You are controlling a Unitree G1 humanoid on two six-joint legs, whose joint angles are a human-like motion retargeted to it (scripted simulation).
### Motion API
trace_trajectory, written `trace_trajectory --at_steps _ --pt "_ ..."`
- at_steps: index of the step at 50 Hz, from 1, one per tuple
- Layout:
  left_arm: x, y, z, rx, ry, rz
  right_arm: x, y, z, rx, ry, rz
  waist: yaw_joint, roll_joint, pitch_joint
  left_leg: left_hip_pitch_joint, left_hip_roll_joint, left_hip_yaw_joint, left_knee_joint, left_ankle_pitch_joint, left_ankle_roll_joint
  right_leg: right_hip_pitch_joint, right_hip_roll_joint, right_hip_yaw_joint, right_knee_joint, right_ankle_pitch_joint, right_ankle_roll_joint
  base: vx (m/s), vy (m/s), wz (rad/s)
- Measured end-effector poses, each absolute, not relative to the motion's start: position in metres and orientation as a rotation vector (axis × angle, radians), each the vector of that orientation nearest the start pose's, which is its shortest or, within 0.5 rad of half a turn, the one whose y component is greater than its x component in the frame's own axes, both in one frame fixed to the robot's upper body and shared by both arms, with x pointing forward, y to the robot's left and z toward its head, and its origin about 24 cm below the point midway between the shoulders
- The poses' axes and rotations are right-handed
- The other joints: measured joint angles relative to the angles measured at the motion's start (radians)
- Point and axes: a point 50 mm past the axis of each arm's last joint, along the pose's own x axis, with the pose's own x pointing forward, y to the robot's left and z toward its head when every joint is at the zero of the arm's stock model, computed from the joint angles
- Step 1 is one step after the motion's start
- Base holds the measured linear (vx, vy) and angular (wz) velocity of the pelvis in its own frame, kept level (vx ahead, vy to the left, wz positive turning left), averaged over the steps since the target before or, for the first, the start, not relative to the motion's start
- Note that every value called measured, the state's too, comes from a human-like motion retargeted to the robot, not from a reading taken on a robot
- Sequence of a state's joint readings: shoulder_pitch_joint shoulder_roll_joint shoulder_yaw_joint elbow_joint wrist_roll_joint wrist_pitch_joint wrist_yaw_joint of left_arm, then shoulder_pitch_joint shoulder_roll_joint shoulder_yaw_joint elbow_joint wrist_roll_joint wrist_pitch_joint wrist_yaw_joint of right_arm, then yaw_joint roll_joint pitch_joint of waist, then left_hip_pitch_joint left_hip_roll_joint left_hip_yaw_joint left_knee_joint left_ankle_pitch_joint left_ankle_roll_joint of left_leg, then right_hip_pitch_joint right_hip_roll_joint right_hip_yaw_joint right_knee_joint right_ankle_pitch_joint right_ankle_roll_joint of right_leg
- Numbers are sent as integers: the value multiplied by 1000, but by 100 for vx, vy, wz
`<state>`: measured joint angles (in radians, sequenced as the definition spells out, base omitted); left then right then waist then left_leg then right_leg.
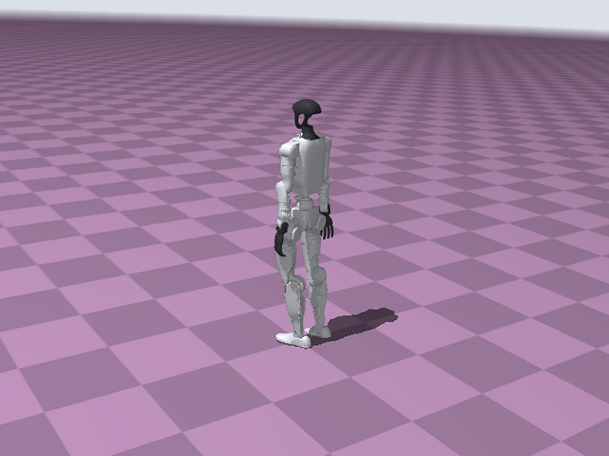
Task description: In place motions
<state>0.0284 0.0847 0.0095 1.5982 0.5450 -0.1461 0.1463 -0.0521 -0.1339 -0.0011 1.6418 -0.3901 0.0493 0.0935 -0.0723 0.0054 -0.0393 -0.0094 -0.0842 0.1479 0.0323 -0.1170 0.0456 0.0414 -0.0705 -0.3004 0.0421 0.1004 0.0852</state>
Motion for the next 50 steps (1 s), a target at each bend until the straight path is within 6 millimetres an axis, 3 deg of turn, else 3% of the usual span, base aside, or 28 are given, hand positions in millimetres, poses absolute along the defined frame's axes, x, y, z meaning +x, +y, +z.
trace_trajectory --at_steps 50 --pt "6 182 -180 538 1427 -278 8 -202 -176 -353 1659 280 -1 1 -4 -2 -2 0 1 0 1 -1 0 0 0 0 0 0 0 0"
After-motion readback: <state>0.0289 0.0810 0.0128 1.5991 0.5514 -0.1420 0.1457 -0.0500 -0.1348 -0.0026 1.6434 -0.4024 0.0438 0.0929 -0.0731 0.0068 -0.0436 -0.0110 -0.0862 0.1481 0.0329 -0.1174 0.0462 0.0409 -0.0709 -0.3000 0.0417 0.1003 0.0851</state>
